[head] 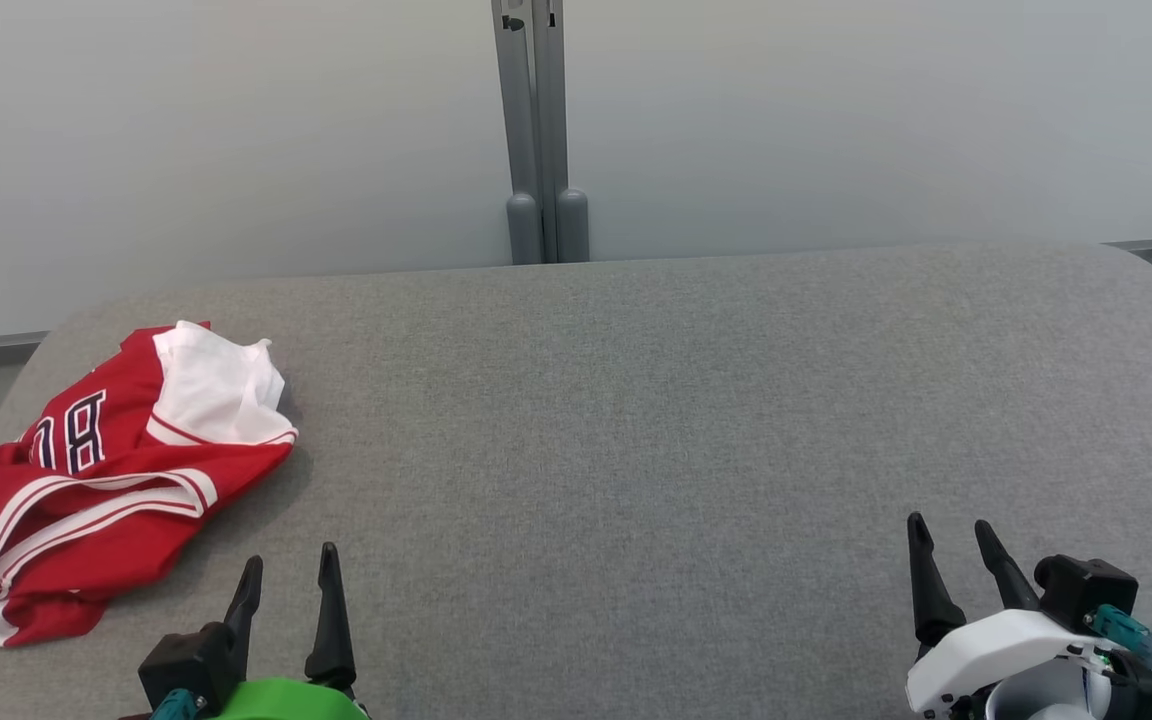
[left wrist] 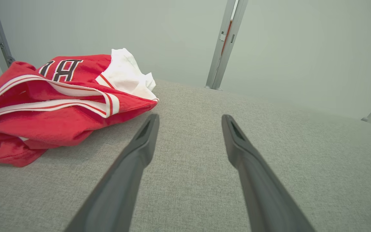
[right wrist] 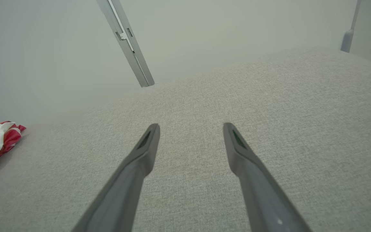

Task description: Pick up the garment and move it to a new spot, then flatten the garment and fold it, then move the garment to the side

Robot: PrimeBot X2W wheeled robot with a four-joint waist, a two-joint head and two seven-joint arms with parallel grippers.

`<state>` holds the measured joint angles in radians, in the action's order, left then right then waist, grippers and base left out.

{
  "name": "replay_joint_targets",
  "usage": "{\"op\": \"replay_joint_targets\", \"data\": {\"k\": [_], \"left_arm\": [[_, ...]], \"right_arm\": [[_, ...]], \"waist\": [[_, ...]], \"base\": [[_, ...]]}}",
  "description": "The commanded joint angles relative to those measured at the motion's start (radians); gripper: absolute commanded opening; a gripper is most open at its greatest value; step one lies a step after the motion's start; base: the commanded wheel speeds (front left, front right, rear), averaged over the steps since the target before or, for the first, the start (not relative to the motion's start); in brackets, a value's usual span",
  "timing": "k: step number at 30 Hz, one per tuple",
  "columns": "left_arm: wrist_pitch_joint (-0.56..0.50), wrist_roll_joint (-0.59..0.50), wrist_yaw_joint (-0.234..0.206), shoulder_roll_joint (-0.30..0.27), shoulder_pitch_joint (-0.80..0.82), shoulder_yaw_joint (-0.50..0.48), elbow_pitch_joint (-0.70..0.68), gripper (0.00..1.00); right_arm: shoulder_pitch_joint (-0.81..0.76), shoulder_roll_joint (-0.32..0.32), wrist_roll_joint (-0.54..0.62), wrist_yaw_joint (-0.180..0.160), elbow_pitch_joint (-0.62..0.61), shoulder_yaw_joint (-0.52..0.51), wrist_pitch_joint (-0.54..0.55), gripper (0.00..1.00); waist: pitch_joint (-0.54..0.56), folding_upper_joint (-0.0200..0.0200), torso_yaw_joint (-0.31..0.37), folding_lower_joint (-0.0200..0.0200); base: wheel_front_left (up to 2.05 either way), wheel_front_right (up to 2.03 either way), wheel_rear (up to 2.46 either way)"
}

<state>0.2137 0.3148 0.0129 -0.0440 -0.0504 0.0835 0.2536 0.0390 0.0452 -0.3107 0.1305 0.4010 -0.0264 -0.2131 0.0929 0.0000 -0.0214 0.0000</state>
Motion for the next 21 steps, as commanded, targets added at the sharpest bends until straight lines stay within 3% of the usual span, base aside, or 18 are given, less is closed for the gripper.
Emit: {"op": "replay_joint_targets", "data": {"k": [1, 13, 21], "left_arm": [[0.009, -0.022, -0.007, -0.008, -0.007, 0.0, -0.005, 1.0], [0.034, -0.104, -0.017, -0.009, -0.016, 0.009, 0.011, 1.0], [0.049, -0.094, -0.017, -0.009, -0.016, 0.006, 0.026, 1.0]], "right_arm": [[-0.01, 0.006, 0.022, 0.0, 0.002, 0.002, -0.01, 1.0], [-0.014, 0.007, 0.136, 0.0, 0.019, 0.012, -0.034, 1.0], [-0.02, 0.007, 0.199, 0.0, 0.02, 0.017, -0.05, 1.0]], "waist": [[0.002, 0.0, 0.001, 0.0], [0.013, 0.0, 0.001, 0.0], [0.022, 0.0, 0.0, 0.0]], "base": [[0.0, 0.0, 0.0], [0.0, 0.0, 0.0], [0.0, 0.0, 0.0]]}}
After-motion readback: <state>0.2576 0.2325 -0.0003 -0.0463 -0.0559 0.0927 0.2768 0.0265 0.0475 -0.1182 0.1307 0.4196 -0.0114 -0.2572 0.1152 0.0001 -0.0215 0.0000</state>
